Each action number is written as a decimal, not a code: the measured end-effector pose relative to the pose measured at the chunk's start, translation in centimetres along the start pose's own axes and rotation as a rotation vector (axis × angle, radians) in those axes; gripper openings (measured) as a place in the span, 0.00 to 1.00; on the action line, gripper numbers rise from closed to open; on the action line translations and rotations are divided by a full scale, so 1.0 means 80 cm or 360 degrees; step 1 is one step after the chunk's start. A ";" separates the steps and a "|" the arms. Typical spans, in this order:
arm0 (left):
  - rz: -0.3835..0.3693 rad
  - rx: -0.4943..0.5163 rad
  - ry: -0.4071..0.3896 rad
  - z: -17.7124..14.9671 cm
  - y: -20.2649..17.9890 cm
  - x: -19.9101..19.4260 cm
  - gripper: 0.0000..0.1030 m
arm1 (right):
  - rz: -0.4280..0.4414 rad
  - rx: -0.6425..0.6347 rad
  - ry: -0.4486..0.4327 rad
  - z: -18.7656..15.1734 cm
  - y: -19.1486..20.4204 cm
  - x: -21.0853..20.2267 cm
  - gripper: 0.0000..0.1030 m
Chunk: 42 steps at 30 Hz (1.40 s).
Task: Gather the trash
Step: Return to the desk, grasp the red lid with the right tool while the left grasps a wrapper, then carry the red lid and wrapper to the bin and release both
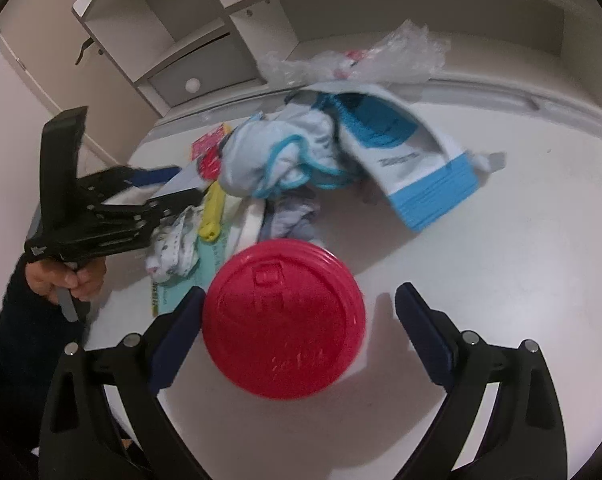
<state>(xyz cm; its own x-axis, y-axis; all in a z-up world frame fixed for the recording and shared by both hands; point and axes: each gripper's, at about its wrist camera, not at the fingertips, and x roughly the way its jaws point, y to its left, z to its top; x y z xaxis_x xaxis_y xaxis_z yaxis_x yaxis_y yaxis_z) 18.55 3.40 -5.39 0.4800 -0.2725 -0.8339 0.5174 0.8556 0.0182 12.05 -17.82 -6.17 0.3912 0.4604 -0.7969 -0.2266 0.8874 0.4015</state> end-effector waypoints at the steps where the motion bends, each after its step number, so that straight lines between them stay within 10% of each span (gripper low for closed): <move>1: 0.0006 0.0007 0.0009 0.000 -0.004 0.000 0.35 | -0.0016 0.0005 -0.0016 -0.003 0.001 -0.002 0.89; 13: 0.0150 -0.0064 -0.0154 0.003 -0.042 -0.076 0.16 | -0.0060 -0.0065 -0.0043 -0.027 0.028 -0.016 0.89; 16: 0.0209 -0.0099 -0.0180 -0.001 -0.050 -0.095 0.16 | -0.0069 -0.0032 -0.0055 -0.030 0.025 -0.015 0.75; 26: 0.0202 -0.0061 -0.0286 0.000 -0.124 -0.146 0.16 | -0.0017 0.0039 -0.0420 -0.064 -0.001 -0.134 0.75; 32: -0.0113 0.0227 -0.0335 0.031 -0.274 -0.136 0.16 | -0.0300 0.0285 -0.0676 -0.161 -0.106 -0.256 0.75; 42: -0.0821 0.1029 -0.0172 0.024 -0.644 -0.059 0.16 | -0.0889 0.1258 -0.0764 -0.491 -0.333 -0.396 0.75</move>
<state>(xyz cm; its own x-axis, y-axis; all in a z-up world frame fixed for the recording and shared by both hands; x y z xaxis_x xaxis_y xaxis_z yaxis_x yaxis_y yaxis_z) -9.00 -40.23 -1.34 0.1195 -0.6298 -0.7675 0.9798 0.1995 -0.0112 -29.32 -56.97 -9.35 0.6085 -0.2056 -0.7665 0.6648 0.6595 0.3509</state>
